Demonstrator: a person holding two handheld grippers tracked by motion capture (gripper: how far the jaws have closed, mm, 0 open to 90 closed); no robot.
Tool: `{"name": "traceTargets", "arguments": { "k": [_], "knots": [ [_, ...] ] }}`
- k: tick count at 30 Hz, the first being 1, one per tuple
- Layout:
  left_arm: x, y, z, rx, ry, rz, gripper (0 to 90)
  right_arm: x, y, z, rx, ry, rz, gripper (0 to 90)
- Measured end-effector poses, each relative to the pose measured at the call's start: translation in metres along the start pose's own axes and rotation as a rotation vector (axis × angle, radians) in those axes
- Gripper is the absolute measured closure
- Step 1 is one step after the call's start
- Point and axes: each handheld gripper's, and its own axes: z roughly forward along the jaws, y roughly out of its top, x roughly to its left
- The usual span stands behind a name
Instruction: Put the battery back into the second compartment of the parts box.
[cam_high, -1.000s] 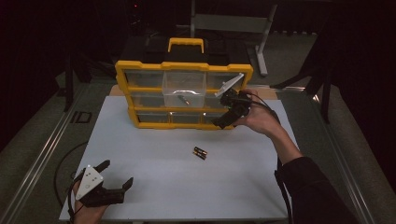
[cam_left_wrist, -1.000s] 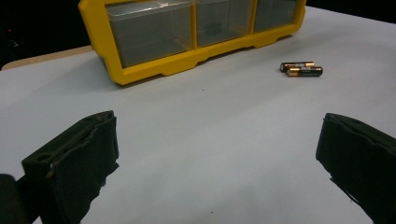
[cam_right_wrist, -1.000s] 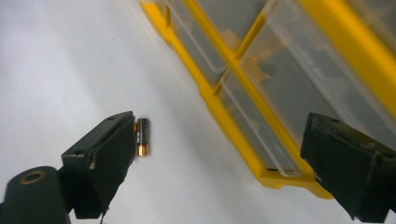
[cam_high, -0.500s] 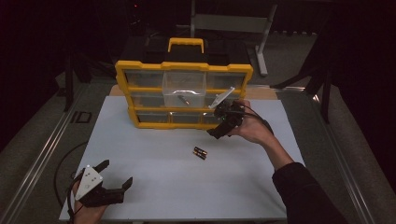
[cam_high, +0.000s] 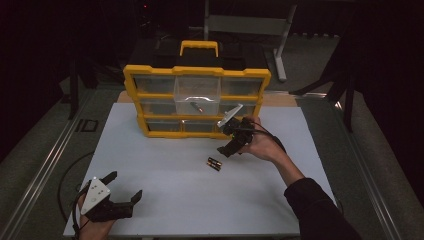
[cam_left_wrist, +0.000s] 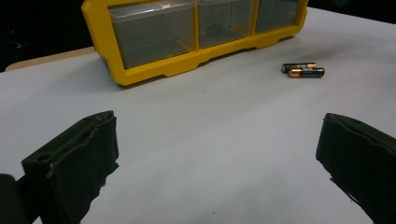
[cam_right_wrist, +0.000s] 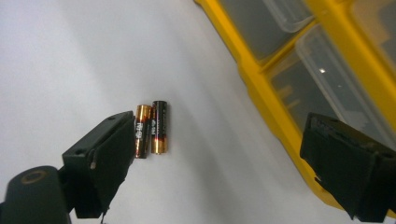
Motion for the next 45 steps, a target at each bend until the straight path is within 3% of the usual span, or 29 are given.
{"name": "traceTargets", "arguments": {
  "k": [18, 21, 22, 28, 29, 33, 37, 45],
  "knots": [
    [0.000, 0.000, 0.000, 0.002, -0.001, 0.002, 0.1, 0.013, -0.011, 0.040, 0.054, 0.029, 0.006, 18.7],
    [0.000, 0.000, 0.000, 0.002, -0.002, 0.002, 0.1, 0.015, -0.013, 0.046, 0.058, 0.045, 0.013, 26.2],
    [0.000, 0.000, 0.000, 0.002, -0.001, 0.002, 0.1, 0.017, -0.014, 0.050, 0.070, 0.061, 0.018, 33.3],
    [0.000, 0.000, 0.000, 0.003, -0.001, 0.003, 0.1, 0.018, -0.016, 0.061, 0.080, 0.110, -0.004, 53.6],
    [0.000, 0.000, 0.000, 0.003, -0.002, 0.003, 0.1, 0.019, -0.016, 0.062, 0.088, 0.112, 0.013, 56.3],
    [0.000, 0.000, 0.000, 0.002, -0.002, 0.002, 0.1, 0.019, -0.017, 0.068, 0.101, 0.142, 0.049, 61.7],
    [0.000, 0.000, 0.000, 0.004, -0.002, 0.003, 0.1, 0.018, -0.019, 0.076, 0.110, 0.151, 0.048, 65.2],
    [0.000, 0.000, 0.000, 0.005, -0.002, 0.004, 0.1, 0.018, -0.021, 0.080, 0.118, 0.120, 0.054, 76.5]
  ]
}}
